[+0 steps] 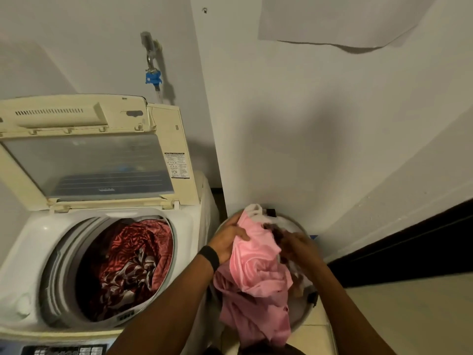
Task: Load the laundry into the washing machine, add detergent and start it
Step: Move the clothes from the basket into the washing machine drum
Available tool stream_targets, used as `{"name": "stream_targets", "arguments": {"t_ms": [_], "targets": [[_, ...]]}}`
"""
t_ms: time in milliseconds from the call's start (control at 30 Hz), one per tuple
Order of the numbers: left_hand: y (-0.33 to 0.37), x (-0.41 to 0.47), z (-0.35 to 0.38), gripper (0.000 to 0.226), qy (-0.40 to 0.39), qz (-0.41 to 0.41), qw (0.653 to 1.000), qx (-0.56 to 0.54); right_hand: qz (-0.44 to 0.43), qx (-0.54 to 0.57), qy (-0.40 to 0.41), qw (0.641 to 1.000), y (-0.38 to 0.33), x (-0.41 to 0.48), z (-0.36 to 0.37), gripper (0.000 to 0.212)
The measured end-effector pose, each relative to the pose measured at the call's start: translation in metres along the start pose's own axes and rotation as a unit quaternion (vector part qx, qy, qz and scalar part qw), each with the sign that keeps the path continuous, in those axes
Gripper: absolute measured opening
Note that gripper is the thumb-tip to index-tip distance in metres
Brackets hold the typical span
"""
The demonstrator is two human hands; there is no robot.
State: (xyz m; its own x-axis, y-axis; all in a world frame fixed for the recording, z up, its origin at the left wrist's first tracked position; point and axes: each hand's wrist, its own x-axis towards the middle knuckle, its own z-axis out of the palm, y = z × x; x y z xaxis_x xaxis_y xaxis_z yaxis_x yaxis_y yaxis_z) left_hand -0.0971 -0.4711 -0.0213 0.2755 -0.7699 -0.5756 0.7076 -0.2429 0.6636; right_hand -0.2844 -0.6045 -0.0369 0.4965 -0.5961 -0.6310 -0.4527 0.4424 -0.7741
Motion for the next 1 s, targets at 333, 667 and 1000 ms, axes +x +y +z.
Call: {"name": "stream_targets", "arguments": {"t_ms": [333,667,1000], "targets": [[0.006,-0.01,-0.002,0.086,-0.005,0.007,1.0,-0.005,-0.057,-0.041,-0.056,0.996,-0.027,0.027,0.027,0.032],[0.038,-0.012,0.021,0.111,-0.011,0.038,0.747,0.663,-0.188,-0.003,0.022,0.982,-0.068,0.019,0.009,0.027],[0.063,-0.022,0.05,0.044,-0.049,0.141,0.893,0.424,-0.287,0.038,0.061,0.955,-0.104,0.001,0.005,0.022]]}}
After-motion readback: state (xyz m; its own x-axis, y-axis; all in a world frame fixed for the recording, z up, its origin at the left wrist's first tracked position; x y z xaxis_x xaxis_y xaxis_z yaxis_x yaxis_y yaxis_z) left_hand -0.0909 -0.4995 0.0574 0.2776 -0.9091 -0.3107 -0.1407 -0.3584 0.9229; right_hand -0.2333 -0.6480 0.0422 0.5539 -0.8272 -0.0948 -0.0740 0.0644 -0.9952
